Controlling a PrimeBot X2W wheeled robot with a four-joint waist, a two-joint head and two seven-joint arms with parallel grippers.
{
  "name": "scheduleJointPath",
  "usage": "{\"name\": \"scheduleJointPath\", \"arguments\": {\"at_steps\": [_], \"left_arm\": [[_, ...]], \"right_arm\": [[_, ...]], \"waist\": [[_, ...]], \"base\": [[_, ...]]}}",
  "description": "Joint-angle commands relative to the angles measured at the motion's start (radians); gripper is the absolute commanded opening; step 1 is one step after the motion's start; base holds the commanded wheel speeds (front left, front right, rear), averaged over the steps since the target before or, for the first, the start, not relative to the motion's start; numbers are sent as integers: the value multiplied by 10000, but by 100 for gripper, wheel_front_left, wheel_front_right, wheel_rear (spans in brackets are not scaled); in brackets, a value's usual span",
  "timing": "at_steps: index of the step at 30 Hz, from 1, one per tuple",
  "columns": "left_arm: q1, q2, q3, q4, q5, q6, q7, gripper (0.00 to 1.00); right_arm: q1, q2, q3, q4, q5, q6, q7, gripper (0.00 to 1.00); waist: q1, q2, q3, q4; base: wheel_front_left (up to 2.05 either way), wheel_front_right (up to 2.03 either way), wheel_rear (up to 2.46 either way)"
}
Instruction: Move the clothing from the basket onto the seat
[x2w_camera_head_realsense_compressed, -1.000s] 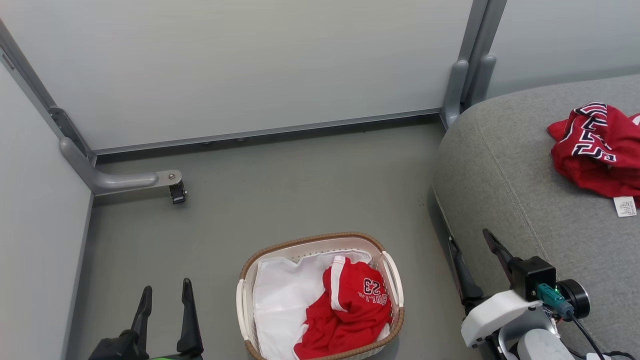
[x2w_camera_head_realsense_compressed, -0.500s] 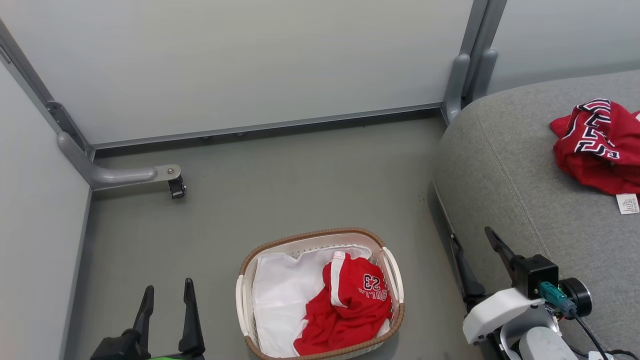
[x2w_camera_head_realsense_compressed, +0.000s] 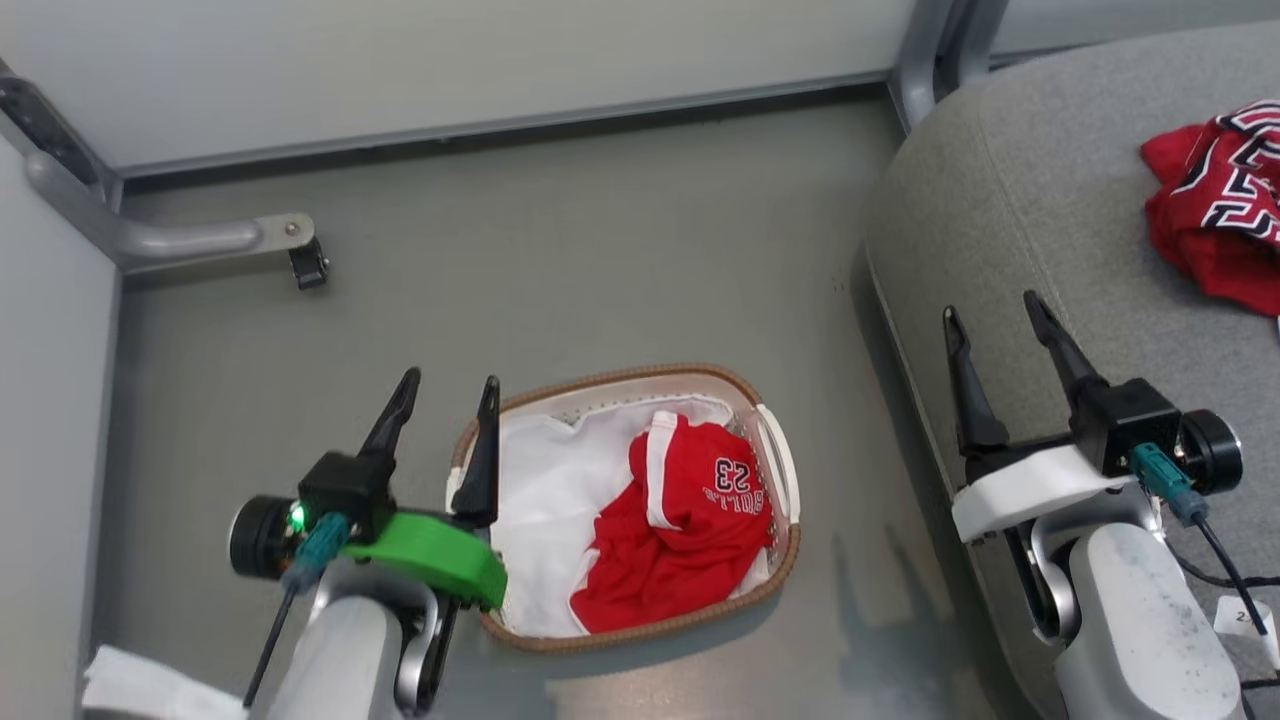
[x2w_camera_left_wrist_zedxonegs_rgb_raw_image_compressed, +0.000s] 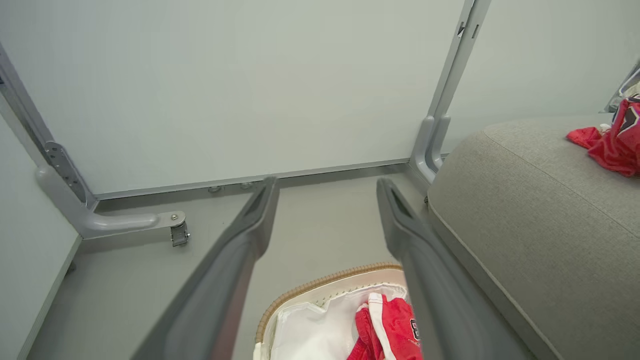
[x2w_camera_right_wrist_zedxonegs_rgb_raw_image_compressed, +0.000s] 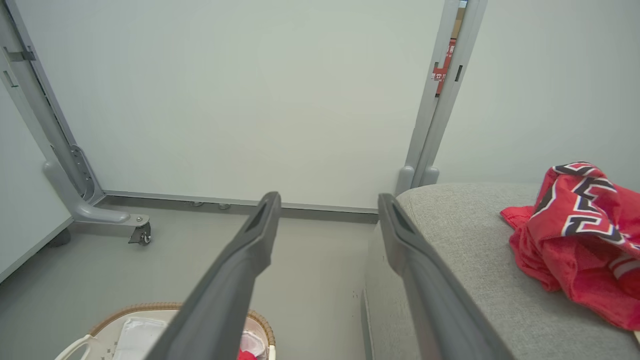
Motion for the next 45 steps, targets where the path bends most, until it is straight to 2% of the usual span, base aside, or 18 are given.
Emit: {"name": "scheduleJointPath", "arguments": {"at_steps": [1,12,18,26,34,43,44,45], "left_arm": [[-580,77,-96,331,160,-62,160,100],[-3693,-4,-1241,3277,165,-250,1236,100],[-4541,-26,-1781,4910,-178,-319,1678,100],[-5354,27,-2250,6406,-636,-344,1985,100],[-5830,269,-2917,6973,-1268,-346,2179,100],[-6292,534,-3445,7145,-1885,-348,1999,100],[-6323,539,-3489,7167,-1919,-348,1961,89],[-6368,532,-3583,7167,-1919,-348,1889,48]], "right_arm": [[-253,-29,-64,-141,-125,-14,-20,100],[-1326,-24,-124,-1771,214,-14,-18,100],[-1683,-20,-40,-2436,637,-14,-18,100],[-1996,-17,255,-2940,1081,-14,-20,100],[-2075,-18,491,-3197,1500,-14,-18,100],[-2117,-21,587,-3367,1736,-14,-18,100],[-2118,-21,585,-3371,1716,-14,-20,100],[-2125,-21,576,-3375,1671,-14,-18,100]], "waist": [[0,0,1362,-431],[0,0,4024,-1334],[0,0,5121,-1853],[0,0,6145,-2475],[0,0,6711,-2935],[0,0,6966,-3154],[0,0,6967,-3153],[0,0,6959,-3141]], "base": [[0,0,0],[0,0,0],[0,0,0],[0,0,0],[0,0,0],[0,0,0],[0,0,0],[0,0,0]]}}
